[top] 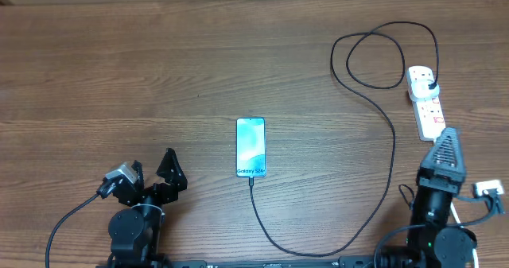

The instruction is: Plug charger to phone and switch on socket

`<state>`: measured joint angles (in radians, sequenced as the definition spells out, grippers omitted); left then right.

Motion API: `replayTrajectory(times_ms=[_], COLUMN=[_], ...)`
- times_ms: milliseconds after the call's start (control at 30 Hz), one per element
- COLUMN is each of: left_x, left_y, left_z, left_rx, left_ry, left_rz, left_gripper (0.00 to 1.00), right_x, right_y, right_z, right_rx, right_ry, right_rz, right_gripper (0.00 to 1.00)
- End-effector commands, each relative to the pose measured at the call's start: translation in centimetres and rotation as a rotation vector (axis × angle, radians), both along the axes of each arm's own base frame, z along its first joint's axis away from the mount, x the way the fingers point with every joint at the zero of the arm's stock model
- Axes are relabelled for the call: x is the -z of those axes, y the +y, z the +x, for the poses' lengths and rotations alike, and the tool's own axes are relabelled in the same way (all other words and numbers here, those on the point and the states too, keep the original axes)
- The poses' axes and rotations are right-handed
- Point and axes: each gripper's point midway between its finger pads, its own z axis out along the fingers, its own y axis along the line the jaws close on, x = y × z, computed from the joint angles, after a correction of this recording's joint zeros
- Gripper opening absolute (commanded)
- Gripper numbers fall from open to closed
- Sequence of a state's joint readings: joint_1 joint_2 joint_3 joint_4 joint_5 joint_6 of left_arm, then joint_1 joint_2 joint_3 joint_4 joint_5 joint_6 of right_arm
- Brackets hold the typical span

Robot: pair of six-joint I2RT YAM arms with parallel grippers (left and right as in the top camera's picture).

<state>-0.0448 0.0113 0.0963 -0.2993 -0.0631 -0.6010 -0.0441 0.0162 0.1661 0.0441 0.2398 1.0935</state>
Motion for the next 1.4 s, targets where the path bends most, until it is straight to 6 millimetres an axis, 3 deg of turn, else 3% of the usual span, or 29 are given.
replayTrajectory(times_ms=[0,167,400,733,1367], left_x=[0.1,0.1,0.1,0.1,0.1], left_y=[0.0,0.0,0.0,0.0,0.0], left_z=[0.0,0.0,0.0,0.0,0.0], left_rx=[0.002,0.002,0.002,0.002,0.002], left_ry=[-0.002,-0.002,-0.002,-0.002,-0.002], left_rz=[0.001,0.001,0.001,0.001,0.001], left_gripper=[1.0,1.0,0.99,1.0,1.0], right_x=[1.4,2.6,7.0,11.1,11.2], right_y=[0.0,0.0,0.0,0.0,-0.1], right_z=[0.4,0.7,1.0,1.3,1.4], right_rx=[0.034,0.037,0.022,0.015,0.02], right_ry=[0.07,0.126,0.309,0.442,0.45], right_rz=[-0.147,-0.173,-0.169,-0.238,-0.267], right_gripper=[1.0,1.0,1.0,1.0,1.0])
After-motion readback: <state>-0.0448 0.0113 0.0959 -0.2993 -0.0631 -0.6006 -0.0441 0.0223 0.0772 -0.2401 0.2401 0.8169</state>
